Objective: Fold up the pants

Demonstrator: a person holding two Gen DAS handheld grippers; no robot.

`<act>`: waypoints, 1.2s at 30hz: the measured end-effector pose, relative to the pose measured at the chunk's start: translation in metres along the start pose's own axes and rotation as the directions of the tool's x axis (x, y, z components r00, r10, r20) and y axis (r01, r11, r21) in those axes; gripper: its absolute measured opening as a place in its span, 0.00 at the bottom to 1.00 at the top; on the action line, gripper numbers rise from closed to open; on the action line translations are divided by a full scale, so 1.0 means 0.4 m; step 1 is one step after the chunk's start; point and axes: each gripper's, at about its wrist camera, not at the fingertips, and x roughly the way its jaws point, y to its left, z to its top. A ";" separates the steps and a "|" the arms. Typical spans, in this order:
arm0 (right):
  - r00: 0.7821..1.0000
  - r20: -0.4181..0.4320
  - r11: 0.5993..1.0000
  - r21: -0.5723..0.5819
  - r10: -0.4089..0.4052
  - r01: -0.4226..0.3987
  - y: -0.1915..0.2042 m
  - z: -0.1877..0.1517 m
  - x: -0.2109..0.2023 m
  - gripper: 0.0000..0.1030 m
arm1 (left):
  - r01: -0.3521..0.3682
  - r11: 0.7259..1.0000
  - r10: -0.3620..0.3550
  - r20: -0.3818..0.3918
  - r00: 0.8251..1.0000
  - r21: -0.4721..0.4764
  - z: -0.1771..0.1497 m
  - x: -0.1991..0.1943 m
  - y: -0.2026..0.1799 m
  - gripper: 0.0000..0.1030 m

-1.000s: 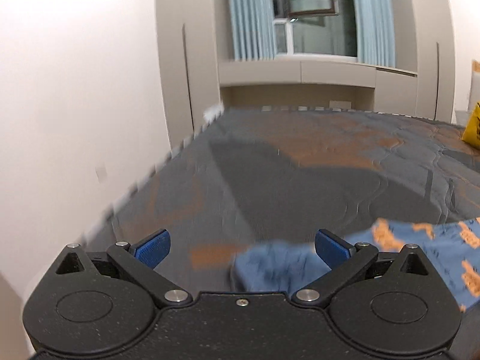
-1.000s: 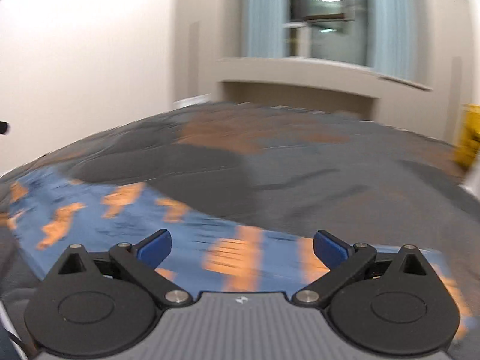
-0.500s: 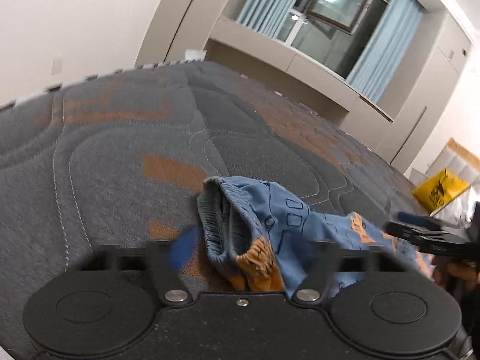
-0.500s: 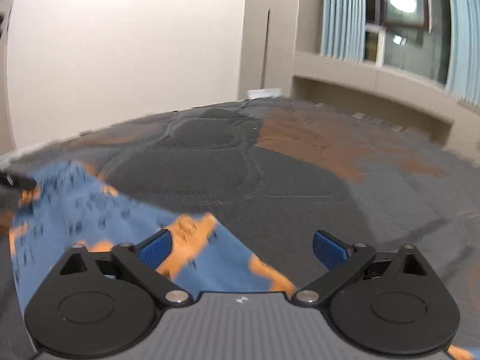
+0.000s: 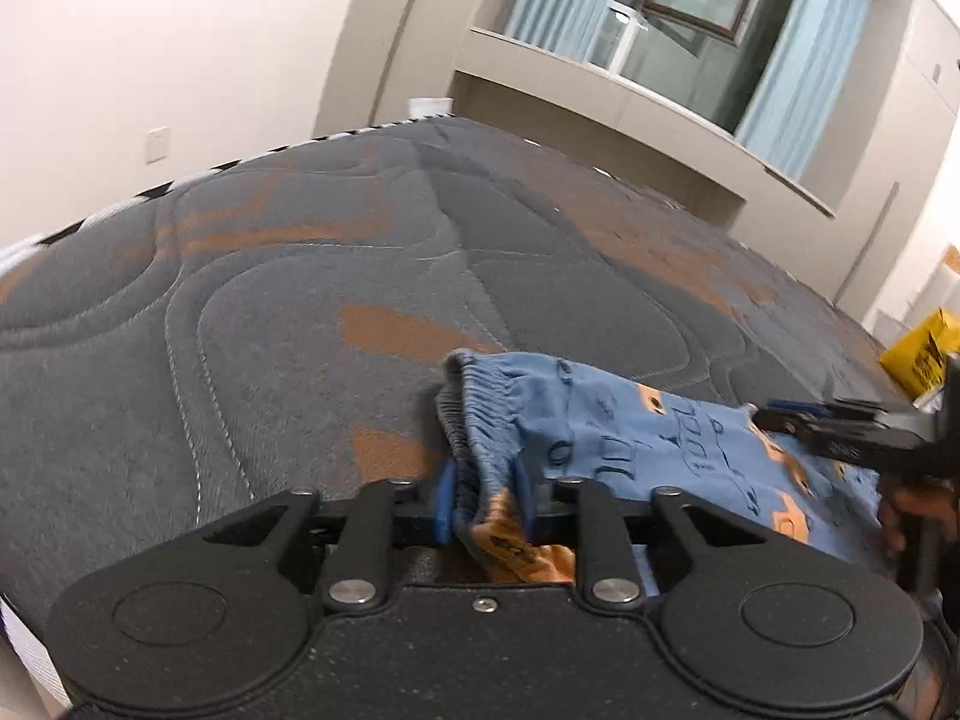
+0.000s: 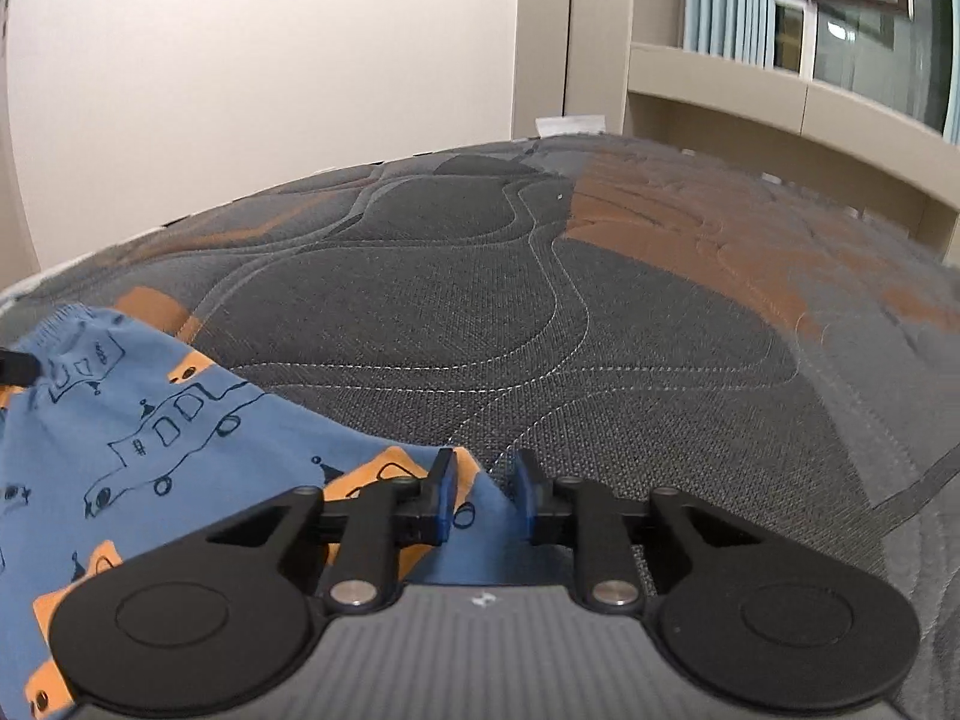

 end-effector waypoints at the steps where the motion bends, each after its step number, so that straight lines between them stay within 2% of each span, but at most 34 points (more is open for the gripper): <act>1: 1.000 0.005 1.000 -0.006 -0.013 0.013 0.010 0.005 -0.004 0.53 | -0.010 1.000 0.010 0.006 1.000 0.000 0.001 -0.007 -0.005 0.34; 2: 1.000 0.018 1.000 -0.012 -0.018 0.018 0.016 0.002 -0.024 0.59 | -0.029 1.000 0.029 0.023 0.999 0.005 0.003 -0.020 -0.013 0.41; 4: 0.998 0.059 0.999 -0.034 -0.020 0.022 0.036 -0.004 -0.069 0.73 | -0.061 0.998 0.060 0.063 0.996 0.016 -0.005 -0.048 -0.025 0.72; 5: 0.997 0.078 0.998 -0.048 -0.024 0.028 0.049 -0.013 -0.099 0.77 | -0.089 0.996 0.086 0.094 0.992 0.027 -0.006 -0.064 -0.041 0.76; 7: 0.995 0.099 0.997 -0.075 -0.023 0.031 0.078 -0.039 -0.148 0.90 | -0.129 0.990 0.119 0.138 0.983 0.062 -0.006 -0.087 -0.079 0.80; 8: 0.995 0.096 0.995 -0.090 -0.026 0.034 0.093 -0.055 -0.169 0.90 | -0.139 0.987 0.124 0.158 0.980 0.086 -0.010 -0.097 -0.105 0.83; 10: 0.996 0.084 0.992 -0.116 -0.040 0.050 0.118 -0.094 -0.205 0.94 | -0.141 0.983 0.116 0.196 0.974 0.120 -0.024 -0.111 -0.154 0.97; 12: 0.994 0.077 0.988 -0.126 -0.083 0.092 0.133 -0.133 -0.237 0.99 | -0.137 0.978 0.101 0.215 0.971 0.157 -0.043 -0.110 -0.208 0.99; 16: 0.971 0.084 0.963 -0.140 -0.222 0.232 0.134 -0.201 -0.295 1.00 | -0.113 0.953 0.069 0.163 0.984 0.280 -0.113 -0.058 -0.327 0.99; 20: 0.926 0.029 0.918 -0.128 -0.376 0.377 0.068 -0.273 -0.340 1.00 | -0.201 0.889 0.165 0.120 0.979 0.412 -0.176 0.009 -0.386 0.99; 21: 0.914 0.015 0.909 -0.101 -0.405 0.404 0.036 -0.293 -0.360 1.00 | -0.220 0.878 0.191 0.110 0.975 0.425 -0.184 0.019 -0.389 0.99; 22: 0.908 0.003 0.905 -0.071 -0.420 0.419 0.004 -0.312 -0.383 1.00 | -0.225 0.881 0.196 0.110 0.974 0.417 -0.186 0.016 -0.390 0.99; 24: 0.918 0.015 0.918 0.020 -0.395 0.395 -0.058 -0.342 -0.444 1.00 | -0.219 0.892 0.192 0.107 0.976 0.395 -0.178 0.002 -0.397 0.99; 25: 0.913 0.025 0.912 0.074 -0.407 0.404 -0.087 -0.360 -0.483 1.00 | -0.208 0.898 0.179 0.111 0.978 0.389 -0.172 -0.007 -0.410 0.99; 27: 0.891 0.068 0.887 0.154 -0.450 0.436 -0.131 -0.395 -0.554 1.00 | -0.198 0.899 0.161 0.125 0.979 0.391 -0.157 -0.011 -0.442 0.99; 30: 0.864 0.113 0.839 0.329 -0.491 0.434 -0.202 -0.452 -0.645 1.00 | -0.145 0.880 0.100 0.121 0.988 0.452 -0.149 0.003 -0.549 0.99; 33: 0.868 0.128 0.795 0.483 -0.479 0.367 -0.287 -0.510 -0.704 1.00 | -0.065 0.853 0.017 0.097 0.995 0.519 -0.146 0.040 -0.669 0.99; 36: 0.892 0.106 0.755 0.581 -0.440 0.303 -0.356 -0.558 -0.723 1.00 | 0.036 0.840 -0.078 0.055 0.995 0.542 -0.147 0.078 -0.786 0.99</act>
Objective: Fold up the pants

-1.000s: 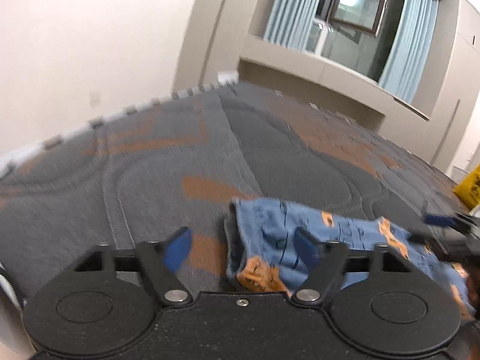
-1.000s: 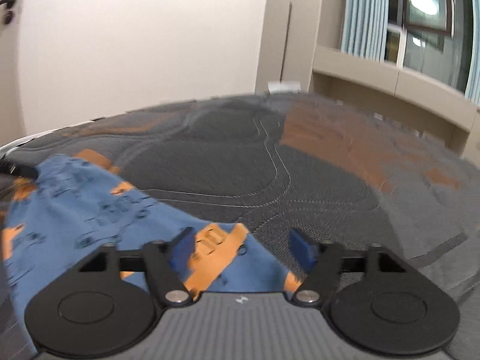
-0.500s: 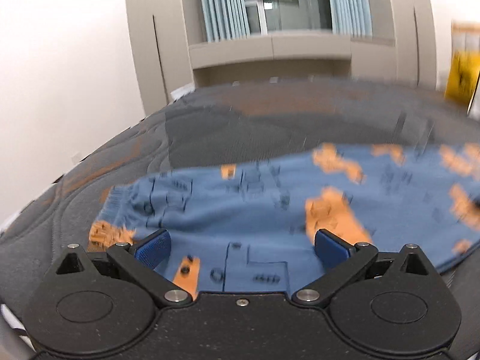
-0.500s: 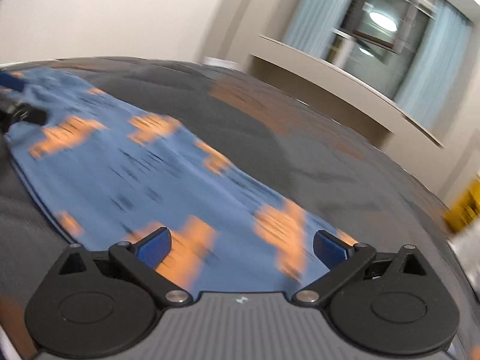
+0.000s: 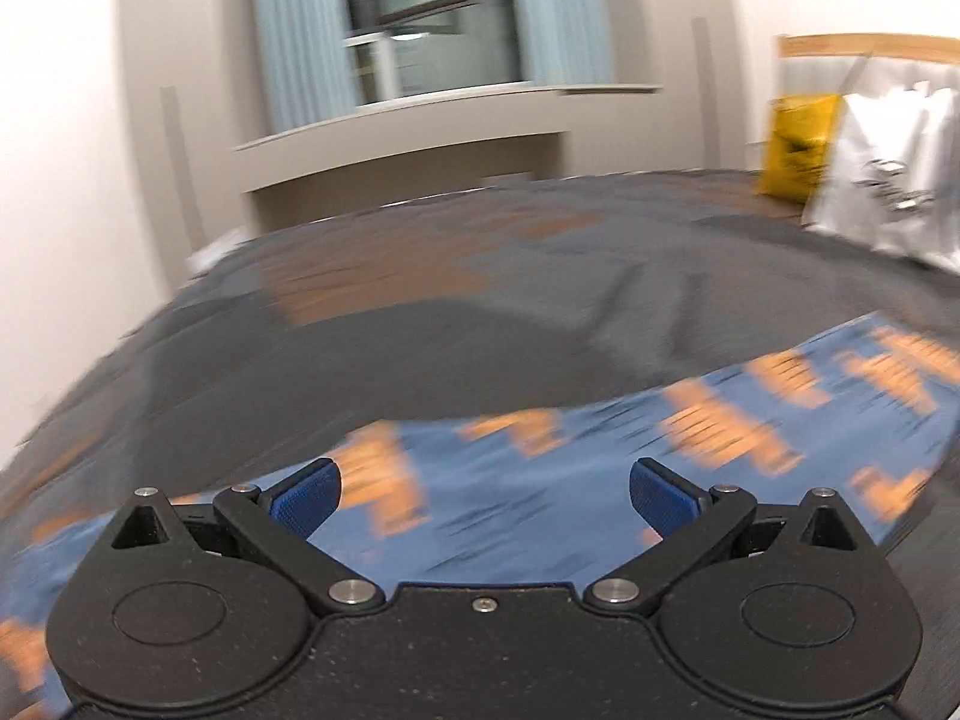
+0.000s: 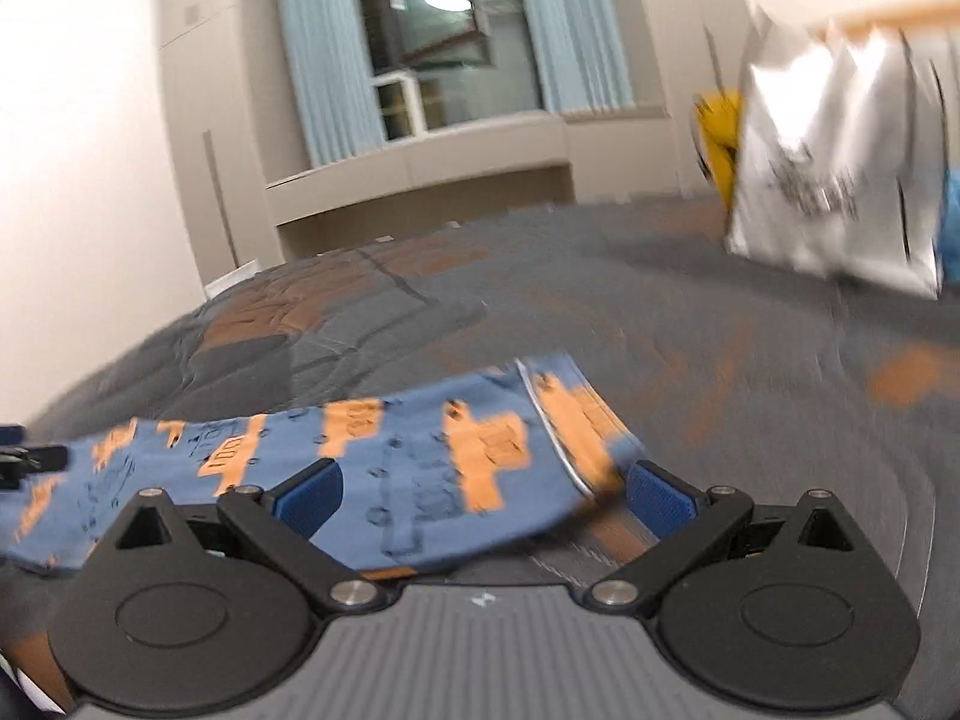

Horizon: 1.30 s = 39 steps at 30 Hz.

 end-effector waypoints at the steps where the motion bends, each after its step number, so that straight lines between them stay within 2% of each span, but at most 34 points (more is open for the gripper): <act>1: 0.999 -0.023 0.999 0.047 0.027 -0.026 -0.027 0.002 0.007 1.00 | 0.041 0.999 -0.041 0.011 0.999 -0.006 0.020 0.016 -0.034 0.99; 3: 0.991 -0.055 0.980 0.167 0.119 -0.108 -0.080 -0.003 0.027 1.00 | 0.113 0.994 -0.113 0.019 0.993 -0.008 0.050 0.052 -0.096 0.99; 5: 0.979 -0.074 0.945 0.284 0.190 -0.162 -0.126 -0.005 0.049 1.00 | 0.182 0.983 -0.182 0.007 0.983 -0.004 0.083 0.099 -0.161 0.99; 7: 0.974 -0.049 0.920 0.343 0.221 -0.191 -0.159 -0.001 0.056 1.00 | 0.233 0.972 -0.233 -0.007 0.972 0.007 0.099 0.143 -0.211 0.99; 9: 0.971 -0.037 0.898 0.390 0.234 -0.202 -0.177 0.012 0.070 1.00 | 0.260 0.965 -0.259 -0.054 0.964 0.020 0.103 0.199 -0.255 0.99; 11: 0.973 -0.028 0.887 0.418 0.227 -0.195 -0.186 0.015 0.082 0.98 | 0.263 0.965 -0.259 -0.114 0.959 0.021 0.092 0.253 -0.280 0.99; 14: 0.985 0.002 0.882 0.445 0.173 -0.156 -0.194 0.006 0.085 0.92 | 0.230 0.973 -0.226 -0.190 0.956 -0.002 0.059 0.308 -0.281 0.99; 17: 0.994 0.035 0.861 0.497 0.108 -0.111 -0.197 -0.005 0.088 0.82 | 0.245 0.969 -0.246 -0.164 0.955 -0.029 0.055 0.304 -0.260 0.99; 18: 0.995 0.038 0.855 0.509 0.090 -0.097 -0.196 -0.007 0.089 0.73 | 0.250 0.967 -0.254 -0.165 0.953 -0.041 0.062 0.300 -0.254 0.99; 19: 0.998 0.032 0.854 0.516 0.061 -0.069 -0.196 -0.007 0.094 0.57 | 0.263 0.963 -0.270 -0.160 0.949 -0.062 0.070 0.295 -0.244 0.99; 20: 0.999 0.019 0.857 0.514 0.042 -0.046 -0.194 -0.005 0.102 0.47 | 0.293 0.951 -0.305 -0.149 0.941 -0.097 0.081 0.290 -0.234 0.99; 21: 1.000 0.003 0.861 0.508 0.025 -0.023 -0.193 -0.003 0.108 0.29 | 0.323 0.937 -0.340 -0.136 0.930 -0.134 0.093 0.287 -0.222 0.99; 22: 1.000 -0.010 0.867 0.498 0.014 -0.007 -0.192 -0.001 0.115 0.18 | 0.353 0.920 -0.375 -0.124 0.919 -0.169 0.112 0.284 -0.215 0.99; 23: 1.000 -0.019 0.878 0.478 0.003 0.007 -0.187 -0.001 0.120 0.18 | 0.387 0.899 -0.414 -0.111 0.903 -0.205 0.127 0.279 -0.208 0.99; 24: 1.000 -0.020 0.894 0.449 -0.012 0.019 -0.174 0.002 0.122 0.15 | 0.426 0.873 -0.458 -0.098 0.883 -0.238 0.145 0.281 -0.207 0.99; 26: 0.999 0.002 0.945 0.323 -0.054 0.050 -0.127 0.011 0.112 0.15 | 0.507 0.807 -0.552 -0.081 0.830 -0.302 0.172 0.287 -0.200 0.99; 28: 0.993 0.039 0.985 0.133 -0.114 0.108 -0.051 0.022 0.091 0.15 | 0.576 0.730 -0.639 -0.068 0.766 -0.369 0.192 0.298 -0.201 0.99; 29: 0.991 0.063 0.992 0.025 -0.122 0.121 -0.007 0.024 0.084 0.15 | 0.610 0.684 -0.684 -0.062 0.727 -0.401 0.200 0.305 -0.201 0.99; 30: 0.989 0.084 0.989 -0.064 -0.125 0.131 0.034 0.023 0.077 0.15 | 0.647 0.629 -0.735 -0.059 0.675 -0.432 0.208 0.316 -0.204 0.99; 31: 0.986 0.108 0.974 -0.172 -0.128 0.145 0.082 0.018 0.072 0.15 | 0.671 0.586 -0.772 -0.062 0.633 -0.454 0.213 0.326 -0.206 0.99; 32: 0.983 0.123 0.948 -0.272 -0.138 0.167 0.128 0.013 0.073 0.15 | 0.684 0.555 -0.797 -0.064 0.601 -0.473 0.214 0.335 -0.209 0.99; 33: 0.978 0.142 0.905 -0.376 -0.154 0.197 0.175 0.001 0.075 0.15 | 0.690 0.536 -0.811 -0.067 0.582 -0.486 0.211 0.339 -0.213 0.99; 34: 0.972 0.165 0.848 -0.479 -0.165 0.225 0.224 -0.018 0.083 0.15 | 0.690 0.527 -0.817 -0.072 0.572 -0.496 0.207 0.342 -0.215 0.99; 36: 0.965 0.192 0.732 -0.630 -0.176 0.259 0.300 -0.055 0.099 0.15 | 0.685 0.533 -0.814 -0.080 0.575 -0.497 0.196 0.341 -0.216 0.99; 37: 0.964 0.201 0.669 -0.695 -0.174 0.266 0.336 -0.081 0.107 0.15 | 0.677 0.539 -0.808 -0.081 0.583 -0.500 0.187 0.340 -0.212 0.99; 38: 0.965 0.200 0.626 -0.734 -0.171 0.263 0.364 -0.098 0.118 0.15 | 0.669 0.545 -0.802 -0.083 0.591 -0.505 0.180 0.340 -0.204 0.99; 39: 0.968 0.192 0.594 -0.764 -0.162 0.251 0.386 -0.113 0.125 0.15 | 0.645 0.565 -0.784 -0.092 0.614 -0.514 0.169 0.340 -0.194 0.93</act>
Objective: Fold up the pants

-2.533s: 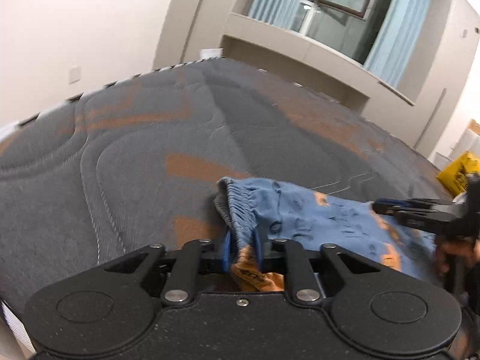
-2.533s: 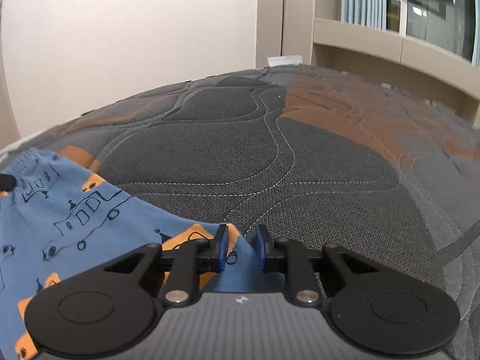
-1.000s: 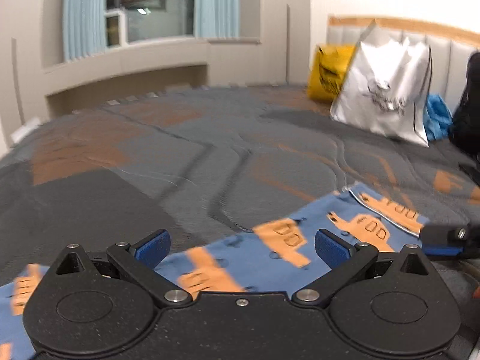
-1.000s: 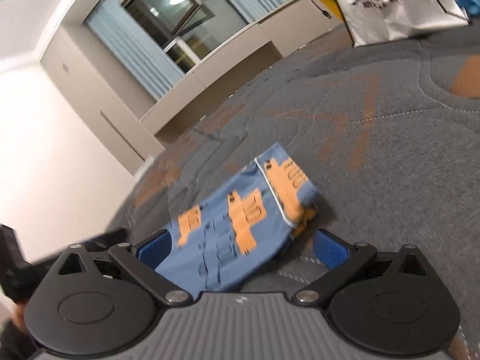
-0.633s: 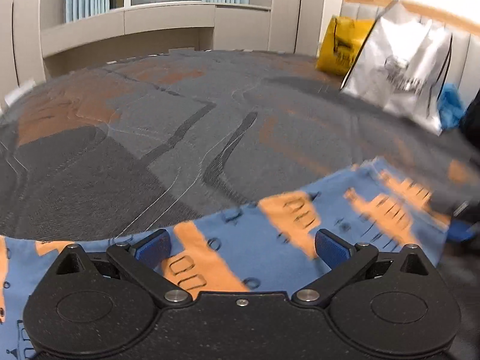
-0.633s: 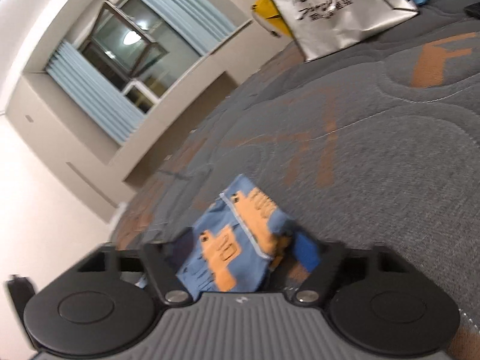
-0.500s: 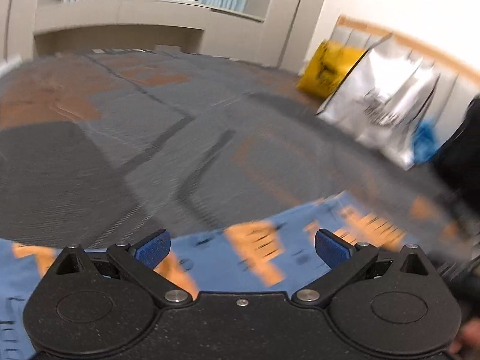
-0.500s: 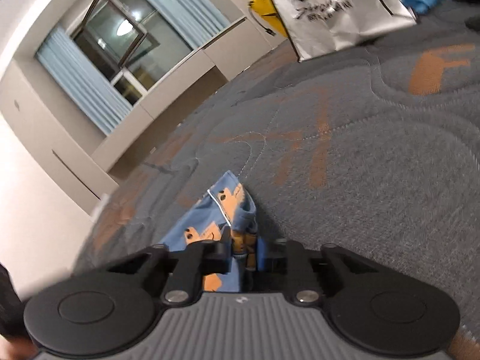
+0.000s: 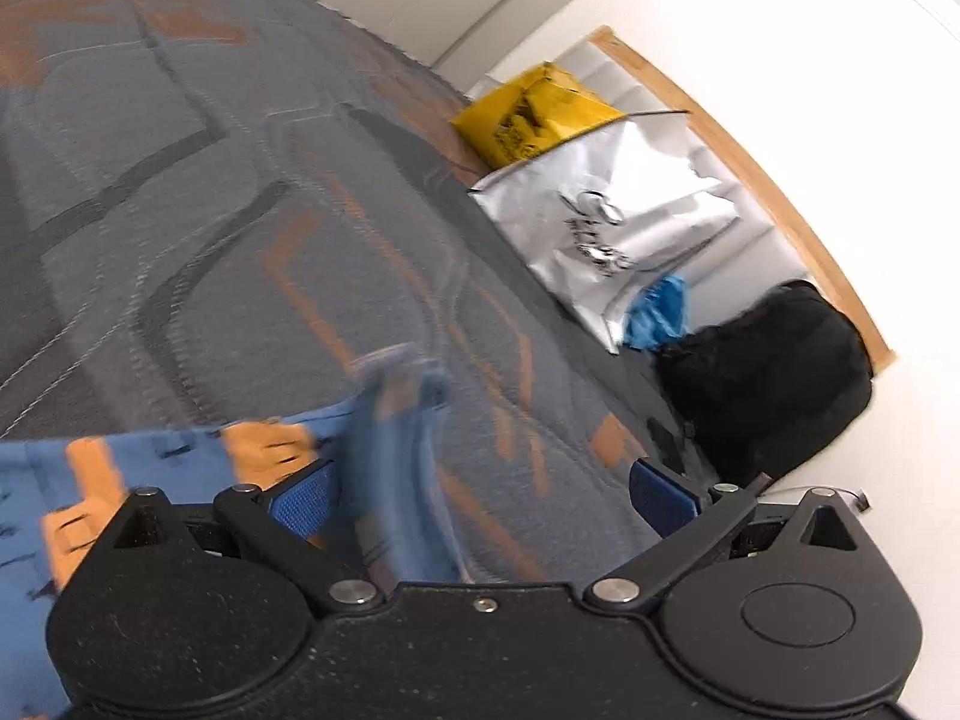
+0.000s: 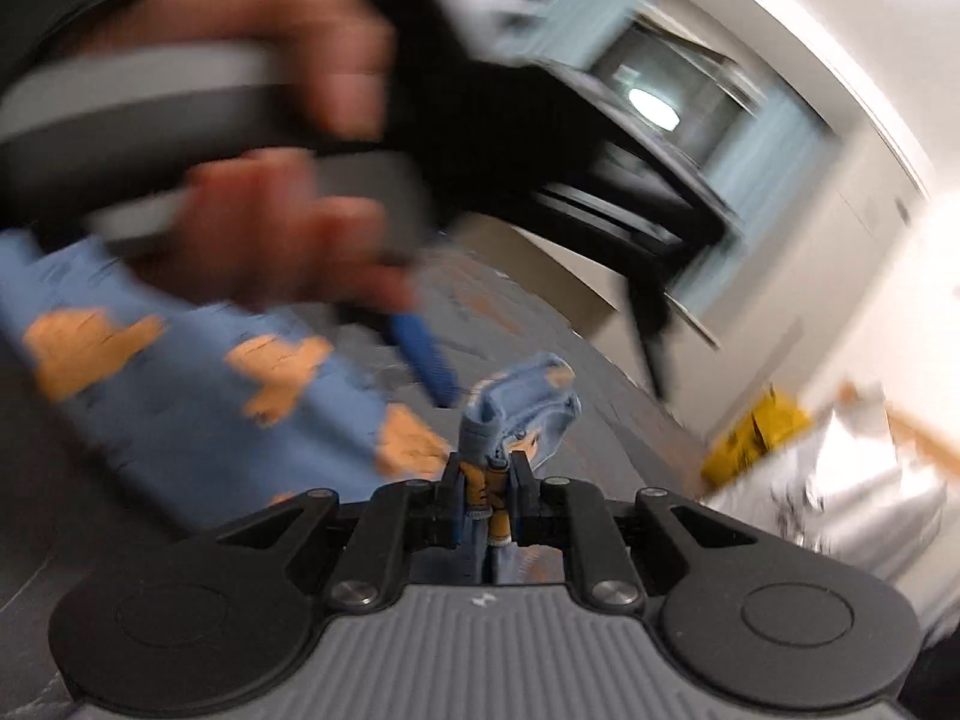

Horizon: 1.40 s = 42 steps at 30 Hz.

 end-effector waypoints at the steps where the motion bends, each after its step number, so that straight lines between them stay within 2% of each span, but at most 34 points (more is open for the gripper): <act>1: 1.000 0.001 0.999 -0.031 0.017 -0.017 0.025 0.003 0.002 0.15 | -0.048 0.999 0.048 0.000 0.999 -0.016 -0.004 -0.008 0.013 0.87; 2: 1.000 0.002 0.998 -0.052 0.028 -0.028 0.046 0.005 0.002 0.15 | -0.085 0.996 0.084 -0.005 0.996 -0.027 -0.007 -0.010 0.027 0.83; 3: 0.999 0.002 0.997 -0.065 0.039 -0.039 0.066 0.007 0.003 0.15 | -0.110 0.993 0.110 -0.003 0.994 -0.043 -0.015 -0.014 0.043 0.73; 4: 0.999 -0.001 0.996 -0.066 0.054 -0.053 0.078 0.007 0.007 0.15 | -0.122 0.991 0.122 0.002 0.992 -0.057 -0.024 -0.017 0.058 0.58; 5: 0.998 -0.006 0.996 -0.060 0.068 -0.069 0.088 0.007 0.011 0.15 | -0.136 0.988 0.137 0.005 0.991 -0.068 -0.026 -0.017 0.071 0.49; 6: 0.997 -0.015 0.995 -0.055 0.076 -0.077 0.099 0.007 0.018 0.15 | -0.158 0.984 0.159 0.007 0.987 -0.078 -0.030 -0.019 0.085 0.35; 7: 0.997 -0.022 0.995 -0.051 0.080 -0.081 0.100 0.001 0.026 0.15 | -0.175 0.981 0.177 0.016 0.984 -0.084 -0.033 -0.021 0.096 0.29; 9: 0.994 -0.037 0.995 -0.022 0.098 -0.099 0.109 0.001 0.038 0.15 | -0.179 0.979 0.182 0.024 0.983 -0.100 -0.034 -0.024 0.114 0.21; 13: 0.994 -0.045 0.995 0.002 0.095 -0.095 0.117 0.008 0.053 0.15 | -0.177 0.979 0.181 0.032 0.983 -0.101 -0.035 -0.024 0.121 0.13; 19: 0.995 -0.042 0.996 0.010 0.087 -0.087 0.102 -0.004 0.031 0.15 | -0.170 0.981 0.176 0.057 0.983 -0.096 -0.040 -0.040 0.110 0.10; 22: 0.996 -0.014 0.995 0.044 0.086 -0.085 0.087 -0.006 0.001 0.15 | -0.169 0.982 0.175 0.077 0.981 -0.086 -0.043 -0.065 0.094 0.09; 26: 0.996 0.050 0.995 0.065 0.079 -0.082 0.088 0.023 -0.053 0.15 | -0.187 0.981 0.192 0.118 0.974 -0.053 -0.042 -0.137 0.067 0.09; 30: 0.988 0.110 0.992 0.054 0.111 -0.117 0.109 0.073 -0.094 0.15 | -0.225 0.974 0.227 0.159 0.961 -0.030 -0.046 -0.243 0.054 0.09; 36: 0.952 0.187 0.967 0.035 0.242 -0.253 0.168 0.155 -0.141 0.15 | -0.297 0.954 0.300 0.198 0.933 -0.046 -0.077 -0.407 0.095 0.09; 42: 0.906 0.209 0.928 -0.022 0.369 -0.373 0.252 0.228 -0.163 0.15 | -0.347 0.932 0.361 0.216 0.907 -0.100 -0.126 -0.536 0.184 0.09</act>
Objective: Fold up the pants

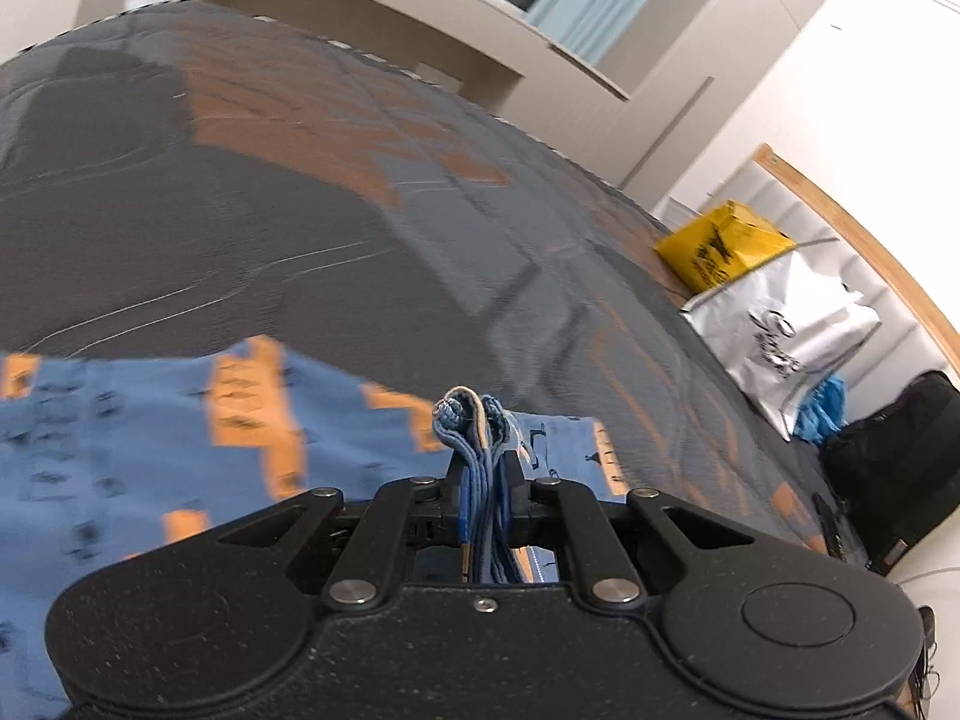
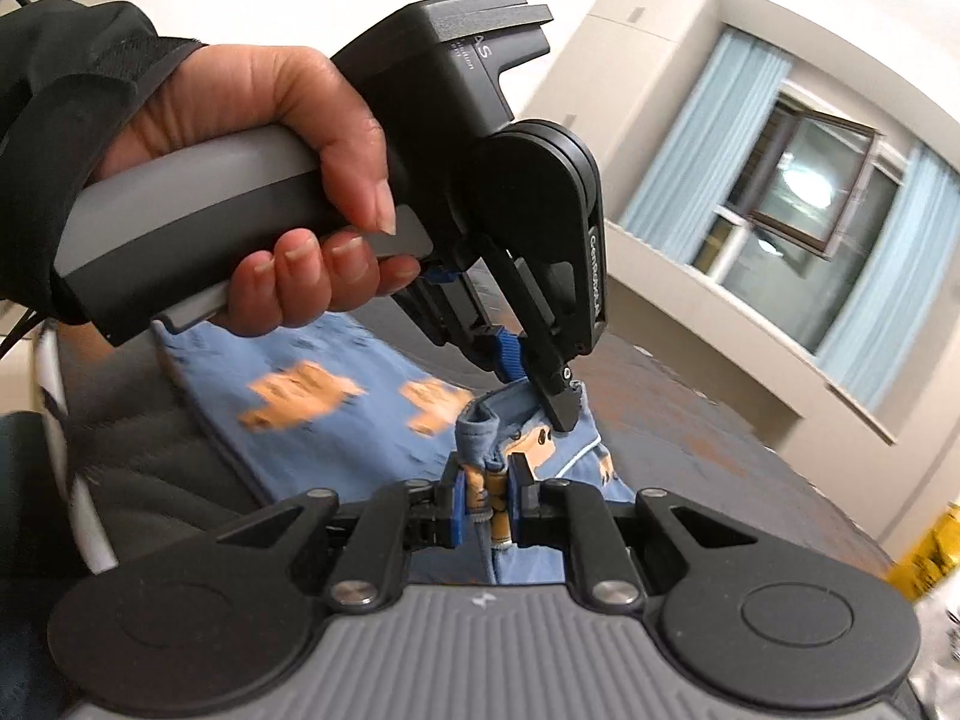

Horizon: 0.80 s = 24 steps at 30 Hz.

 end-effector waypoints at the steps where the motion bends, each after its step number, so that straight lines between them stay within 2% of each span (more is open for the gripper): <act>1: 1.000 -0.004 1.000 -0.007 0.016 -0.016 0.022 0.012 0.004 0.15 | -0.007 1.000 0.007 -0.001 1.000 -0.008 -0.004 -0.004 0.020 0.09; 5: 0.996 -0.039 0.997 -0.016 0.076 -0.077 0.072 0.029 0.039 0.15 | -0.014 0.999 0.013 -0.011 1.000 -0.051 -0.025 -0.003 0.090 0.09; 9: 0.993 -0.076 0.996 -0.028 0.088 -0.090 0.096 0.023 0.069 0.15 | -0.003 0.997 0.001 -0.025 1.000 -0.080 -0.037 0.011 0.133 0.09; 18: 0.994 -0.079 0.997 -0.025 0.072 -0.075 0.095 0.022 0.066 0.15 | 0.019 0.998 -0.020 -0.003 1.000 -0.056 -0.035 -0.002 0.117 0.09; 24: 0.993 -0.057 0.994 -0.024 0.103 -0.104 0.108 0.037 0.074 0.15 | -0.012 0.999 0.012 0.010 1.000 -0.053 -0.040 -0.036 0.140 0.09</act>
